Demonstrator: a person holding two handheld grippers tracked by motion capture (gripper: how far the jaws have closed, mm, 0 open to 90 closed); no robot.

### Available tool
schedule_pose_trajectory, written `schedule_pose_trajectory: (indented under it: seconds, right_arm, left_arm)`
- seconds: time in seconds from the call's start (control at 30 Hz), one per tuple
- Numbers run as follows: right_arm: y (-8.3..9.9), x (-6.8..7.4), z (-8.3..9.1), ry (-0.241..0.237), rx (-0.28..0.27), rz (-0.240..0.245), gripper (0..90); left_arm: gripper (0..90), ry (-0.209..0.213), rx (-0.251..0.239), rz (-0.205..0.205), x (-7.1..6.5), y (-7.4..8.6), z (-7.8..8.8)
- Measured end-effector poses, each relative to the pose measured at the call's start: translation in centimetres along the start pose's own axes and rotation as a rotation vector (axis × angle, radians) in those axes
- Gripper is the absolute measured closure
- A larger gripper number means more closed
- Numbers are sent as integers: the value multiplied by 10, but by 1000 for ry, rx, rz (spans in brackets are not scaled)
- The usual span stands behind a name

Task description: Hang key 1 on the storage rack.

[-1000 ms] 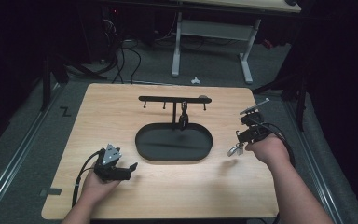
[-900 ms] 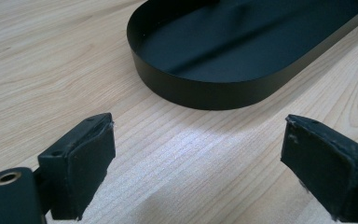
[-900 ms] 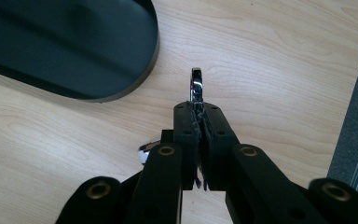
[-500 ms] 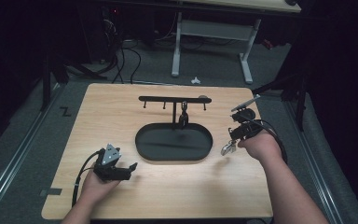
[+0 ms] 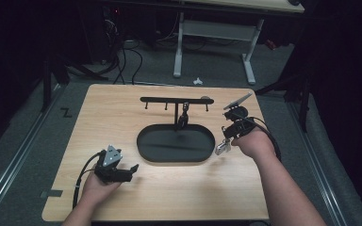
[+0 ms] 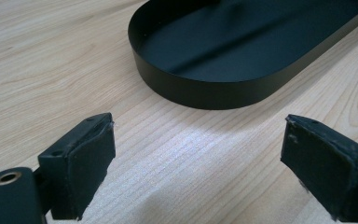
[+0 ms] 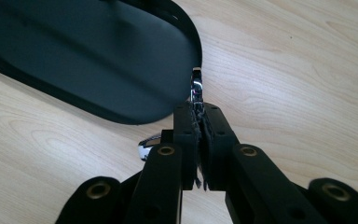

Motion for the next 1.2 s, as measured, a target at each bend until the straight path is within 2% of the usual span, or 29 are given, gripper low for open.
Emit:
schedule_pose_trajectory:
  seconds: [0.7,1.0,1.2]
  right_arm:
    - [-33,29,25,-9,-36,73,859]
    - [-49,36,35,-17,-61,97,859]
    - [-56,33,31,-17,-58,103,859]
  left_arm:
    - [104,7,8,9,0,2,-2]
    - [104,7,12,9,1,3,-2]
    - [104,3,14,9,2,3,-2]
Point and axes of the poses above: each handheld gripper's, and its own axes: z roughly backward along the jaws, y roughly out of its underside, x roughly to its left, the point moved 5 cm from there along -z, roughly forward along the jaws, and after that the axes turned 12 degrees about x, right-handed, at the moved point
